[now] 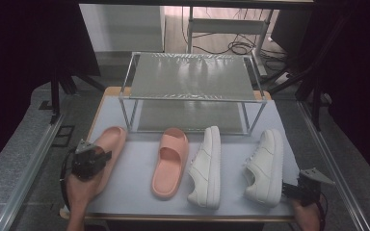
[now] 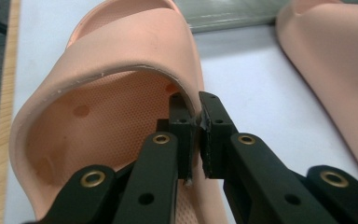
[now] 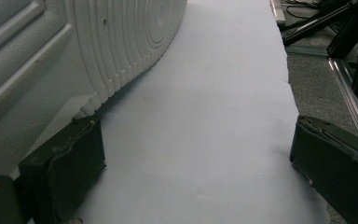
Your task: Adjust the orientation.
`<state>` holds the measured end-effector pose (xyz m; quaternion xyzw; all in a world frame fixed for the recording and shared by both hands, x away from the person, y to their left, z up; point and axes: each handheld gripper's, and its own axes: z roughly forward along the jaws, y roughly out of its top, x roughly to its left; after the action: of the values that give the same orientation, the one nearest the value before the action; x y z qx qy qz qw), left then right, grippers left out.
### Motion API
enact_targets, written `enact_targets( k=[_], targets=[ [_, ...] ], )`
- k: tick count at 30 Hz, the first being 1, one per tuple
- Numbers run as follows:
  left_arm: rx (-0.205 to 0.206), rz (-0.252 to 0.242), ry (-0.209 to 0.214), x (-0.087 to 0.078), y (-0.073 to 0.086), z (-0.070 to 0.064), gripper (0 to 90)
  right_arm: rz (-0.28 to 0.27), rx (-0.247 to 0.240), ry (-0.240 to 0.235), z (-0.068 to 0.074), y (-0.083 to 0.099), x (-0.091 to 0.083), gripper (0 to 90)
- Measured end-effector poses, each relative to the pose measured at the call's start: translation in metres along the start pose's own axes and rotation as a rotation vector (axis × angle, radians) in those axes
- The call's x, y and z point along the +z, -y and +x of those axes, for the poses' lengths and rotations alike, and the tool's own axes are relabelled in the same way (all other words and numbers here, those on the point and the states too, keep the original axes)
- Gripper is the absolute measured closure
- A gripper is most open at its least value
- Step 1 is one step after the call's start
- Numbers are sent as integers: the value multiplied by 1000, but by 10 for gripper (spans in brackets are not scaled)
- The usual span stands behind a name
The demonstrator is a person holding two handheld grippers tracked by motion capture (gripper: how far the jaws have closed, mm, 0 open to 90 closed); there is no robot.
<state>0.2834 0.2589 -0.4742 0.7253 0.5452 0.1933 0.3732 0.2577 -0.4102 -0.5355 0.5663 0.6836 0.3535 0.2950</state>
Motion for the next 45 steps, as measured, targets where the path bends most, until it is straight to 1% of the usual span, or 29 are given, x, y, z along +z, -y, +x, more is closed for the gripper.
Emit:
enact_targets(
  k=[3, 6, 13, 16, 20, 25, 28, 36, 45],
  targets=[
    [16, 1, 18, -2, 1, -8, 846, 1, 0, -1, 0, 0, 0, 30],
    [36, 3, 27, -5, 0, -16, 846, 2, 0, -1, 0, 0, 0, 31],
    [81, -6, 64, -9, -7, -37, 846, 1, -1, 0, 0, 0, 0, 31],
    [97, -10, 85, -8, -10, -45, 847, 1, -1, 0, 0, 0, 0, 31],
    [109, -13, 96, -4, -15, -53, 847, 1, -1, 0, 0, 0, 0, 32],
    [101, -23, 104, 3, -20, -59, 847, 1, -1, 1, 0, 0, 0, 32],
    [99, -33, 116, 7, -24, -62, 846, 1, -1, 1, 0, 0, 0, 32],
    [100, -51, 121, 23, -34, -70, 847, 1, -1, 0, 0, 0, 0, 32],
    [87, -75, 112, 38, -44, -76, 846, 1, -1, 1, 0, 0, 0, 32]
  ],
)
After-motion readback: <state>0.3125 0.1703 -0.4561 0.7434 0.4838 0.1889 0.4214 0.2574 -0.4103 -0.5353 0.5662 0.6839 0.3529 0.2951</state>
